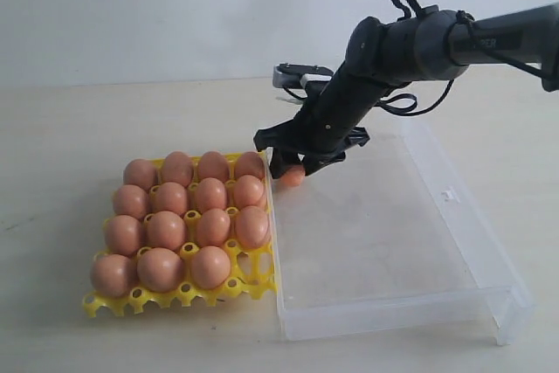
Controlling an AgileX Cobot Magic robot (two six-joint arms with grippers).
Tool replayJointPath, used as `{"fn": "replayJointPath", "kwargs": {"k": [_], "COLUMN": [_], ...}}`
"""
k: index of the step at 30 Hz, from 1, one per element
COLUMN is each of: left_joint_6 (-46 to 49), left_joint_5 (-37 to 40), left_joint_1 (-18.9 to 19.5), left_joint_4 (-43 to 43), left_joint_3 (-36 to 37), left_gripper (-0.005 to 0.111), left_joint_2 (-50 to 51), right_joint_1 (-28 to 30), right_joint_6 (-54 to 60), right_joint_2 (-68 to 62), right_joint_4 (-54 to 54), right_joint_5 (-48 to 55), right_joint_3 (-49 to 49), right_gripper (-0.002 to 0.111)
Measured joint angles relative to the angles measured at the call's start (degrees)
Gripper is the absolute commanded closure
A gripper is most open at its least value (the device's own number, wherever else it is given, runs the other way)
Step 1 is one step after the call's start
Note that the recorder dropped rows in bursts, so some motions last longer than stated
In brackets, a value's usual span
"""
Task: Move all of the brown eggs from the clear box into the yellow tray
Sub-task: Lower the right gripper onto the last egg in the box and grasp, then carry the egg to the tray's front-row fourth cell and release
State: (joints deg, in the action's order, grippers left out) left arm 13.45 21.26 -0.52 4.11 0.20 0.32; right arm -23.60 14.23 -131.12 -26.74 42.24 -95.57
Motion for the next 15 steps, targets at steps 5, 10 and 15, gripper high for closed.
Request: {"fn": "replayJointPath", "kwargs": {"k": [5, 10, 15], "left_joint_6": [0.00, 0.00, 0.00], "left_joint_5": [0.00, 0.00, 0.00], "left_joint_1": [0.00, 0.00, 0.00], "left_joint_4": [0.00, 0.00, 0.00], "left_joint_3": [0.00, 0.00, 0.00], "left_gripper": [0.107, 0.107, 0.107], "left_joint_2": [0.00, 0.00, 0.00], "right_joint_1": [-0.10, -0.10, -1.83], "right_joint_6": [2.14, 5.60, 5.62], "right_joint_2": [-0.24, 0.69, 12.54], "right_joint_4": [-0.21, -0.09, -2.49], "right_joint_5": [-0.35, -0.48, -18.66], "right_joint_3": [0.00, 0.13, 16.12], "right_gripper": [0.108, 0.108, 0.108]}}
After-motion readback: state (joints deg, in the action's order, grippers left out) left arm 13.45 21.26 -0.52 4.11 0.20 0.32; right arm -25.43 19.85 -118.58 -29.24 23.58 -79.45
